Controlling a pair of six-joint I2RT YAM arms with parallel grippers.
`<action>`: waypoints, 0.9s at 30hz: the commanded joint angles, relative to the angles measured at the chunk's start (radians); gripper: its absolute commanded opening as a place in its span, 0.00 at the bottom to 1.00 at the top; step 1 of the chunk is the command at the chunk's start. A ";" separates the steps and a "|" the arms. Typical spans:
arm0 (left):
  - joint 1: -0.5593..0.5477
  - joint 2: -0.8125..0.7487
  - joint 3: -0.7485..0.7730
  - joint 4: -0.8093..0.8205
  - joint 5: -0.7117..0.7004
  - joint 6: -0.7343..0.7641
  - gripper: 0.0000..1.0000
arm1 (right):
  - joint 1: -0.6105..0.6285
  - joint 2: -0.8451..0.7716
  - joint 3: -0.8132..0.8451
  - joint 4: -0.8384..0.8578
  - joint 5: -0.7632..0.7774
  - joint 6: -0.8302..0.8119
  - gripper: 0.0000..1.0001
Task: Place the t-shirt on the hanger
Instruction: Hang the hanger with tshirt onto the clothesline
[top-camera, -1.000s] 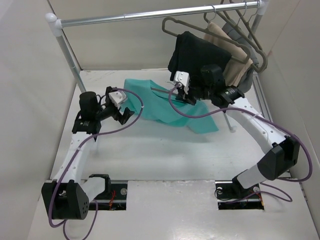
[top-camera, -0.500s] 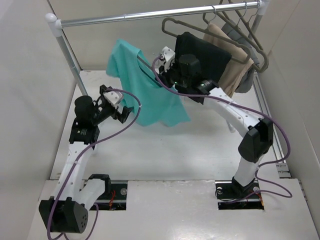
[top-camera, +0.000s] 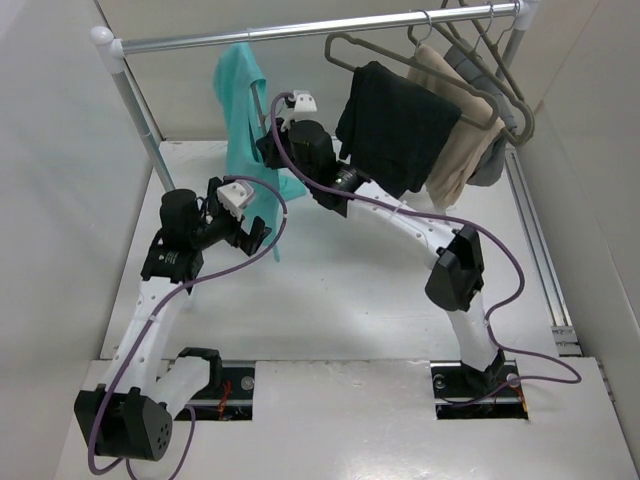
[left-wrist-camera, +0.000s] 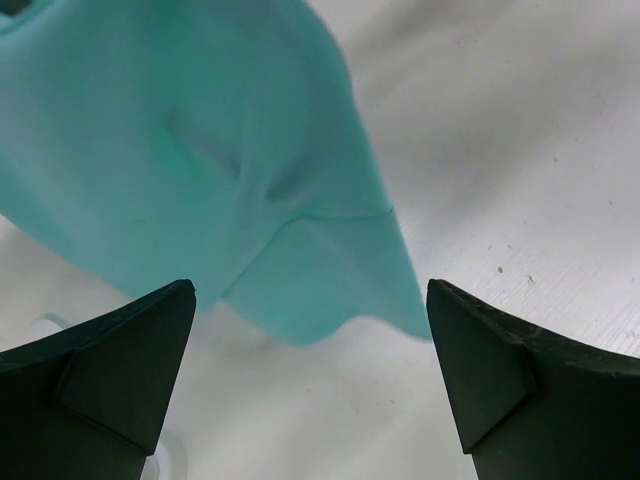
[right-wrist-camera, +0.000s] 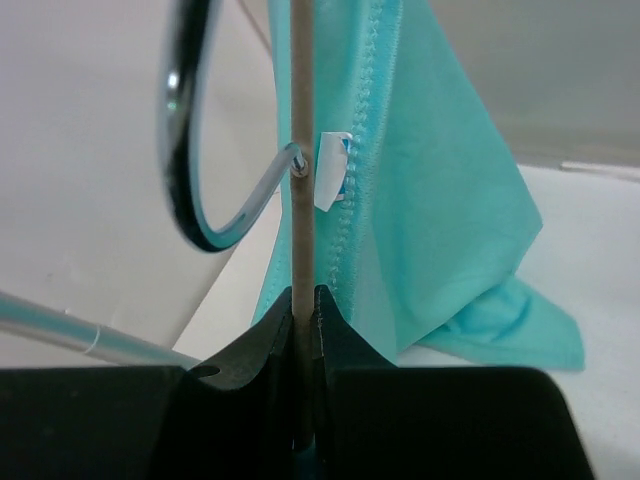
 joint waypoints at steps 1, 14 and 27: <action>-0.004 -0.023 0.047 0.035 0.008 -0.036 1.00 | 0.014 0.025 0.050 0.064 0.028 0.164 0.00; -0.163 0.046 -0.085 0.342 -0.325 -0.039 1.00 | 0.050 0.056 0.040 0.054 0.020 0.219 0.00; -0.186 0.095 -0.157 0.514 -0.567 0.136 0.89 | 0.060 0.025 -0.025 0.054 -0.050 0.228 0.00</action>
